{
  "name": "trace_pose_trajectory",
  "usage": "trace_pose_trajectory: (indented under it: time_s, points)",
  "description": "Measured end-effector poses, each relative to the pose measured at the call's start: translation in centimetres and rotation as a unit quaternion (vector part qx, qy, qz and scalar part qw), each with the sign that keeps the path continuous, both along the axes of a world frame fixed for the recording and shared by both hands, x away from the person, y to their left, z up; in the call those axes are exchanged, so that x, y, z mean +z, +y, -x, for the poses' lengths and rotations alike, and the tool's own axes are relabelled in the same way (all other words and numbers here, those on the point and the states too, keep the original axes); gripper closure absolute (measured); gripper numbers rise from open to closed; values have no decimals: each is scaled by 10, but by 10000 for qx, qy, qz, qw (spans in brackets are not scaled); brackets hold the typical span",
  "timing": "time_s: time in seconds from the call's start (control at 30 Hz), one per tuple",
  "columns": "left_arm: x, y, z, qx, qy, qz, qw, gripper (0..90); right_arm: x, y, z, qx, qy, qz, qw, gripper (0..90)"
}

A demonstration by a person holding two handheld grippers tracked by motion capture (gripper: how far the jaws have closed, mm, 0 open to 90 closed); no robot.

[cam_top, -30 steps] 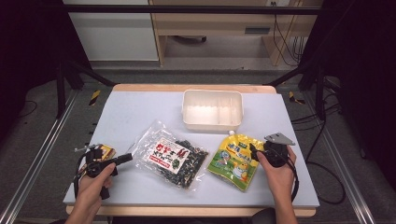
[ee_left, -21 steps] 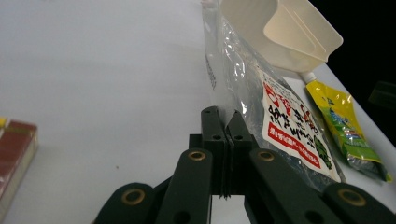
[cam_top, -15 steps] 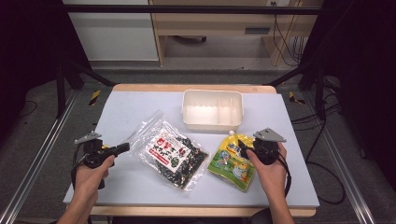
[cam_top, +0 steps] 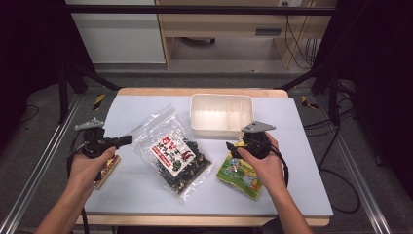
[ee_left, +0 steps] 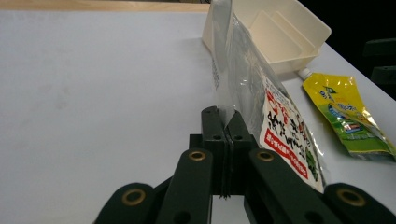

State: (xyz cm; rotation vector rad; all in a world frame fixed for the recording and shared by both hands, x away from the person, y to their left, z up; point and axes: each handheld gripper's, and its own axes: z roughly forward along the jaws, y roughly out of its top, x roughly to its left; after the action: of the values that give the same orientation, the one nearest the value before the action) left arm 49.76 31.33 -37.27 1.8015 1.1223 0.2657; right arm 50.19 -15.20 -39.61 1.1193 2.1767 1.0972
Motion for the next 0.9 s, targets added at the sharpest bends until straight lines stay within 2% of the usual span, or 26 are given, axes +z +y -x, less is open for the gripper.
trace_pose_trajectory:
  time_s: [0.07, 0.1, 0.17, 0.2, 0.27, 0.37, 0.4, 0.43, 0.47, 0.5, 0.53, 0.67, 0.7, 0.73, 0.77, 0.9]
  points:
    - [14, -1, -4, -87, -88, -110, 9999, 891, 12, 5, -4, 106, 44, 15, 9999, 189]
    - [14, -1, -4, -87, -88, -110, 9999, 891, 17, 6, -5, 148, 30, 16, 9999, 185]
    - [24, -1, -7, -170, -141, -189, 9996, 891, 22, 7, -7, 198, 35, 37, 9998, 178]
    - [29, -2, -8, -213, -185, -251, 9993, 891, 32, 11, -9, 298, 55, 106, 9995, 169]
    - [41, -5, -10, -289, -268, -377, 9985, 891, 38, 13, -10, 346, 25, 158, 9993, 168]
    - [57, -10, -12, -442, -399, -570, 9966, 891, 57, 20, -12, 555, -29, 222, 9982, 170]
    - [64, -12, -13, -499, -447, -662, 9955, 891, 62, 21, -12, 615, -33, 259, 9978, 170]
    - [72, -17, -14, -599, -494, -754, 9941, 892, 74, 26, -13, 739, -89, 368, 9965, 175]
    - [72, -17, -14, -599, -494, -754, 9941, 892, 74, 26, -13, 739, -89, 368, 9965, 175]
    - [77, -21, -14, -668, -537, -818, 9930, 892, 86, 31, -14, 852, -161, 476, 9951, 185]
    - [80, -23, -14, -713, -563, -863, 9921, 892, 86, 31, -14, 852, -161, 476, 9951, 185]
    - [94, -38, -14, -954, -703, -999, 9879, 892, 105, 39, -16, 1010, -240, 640, 9925, 195]
    - [100, -45, -12, -1080, -788, -1071, 9852, 892, 113, 43, -17, 1103, -285, 749, 9907, 199]
    - [103, -48, -11, -1132, -812, -1104, 9841, 892, 117, 44, -17, 1158, -309, 822, 9894, 200]
    - [103, -48, -11, -1132, -812, -1104, 9841, 892, 117, 44, -17, 1158, -309, 822, 9894, 200]
    - [111, -59, -9, -1329, -915, -1235, 9791, 892, 130, 49, -16, 1398, -378, 1008, 9843, 202]
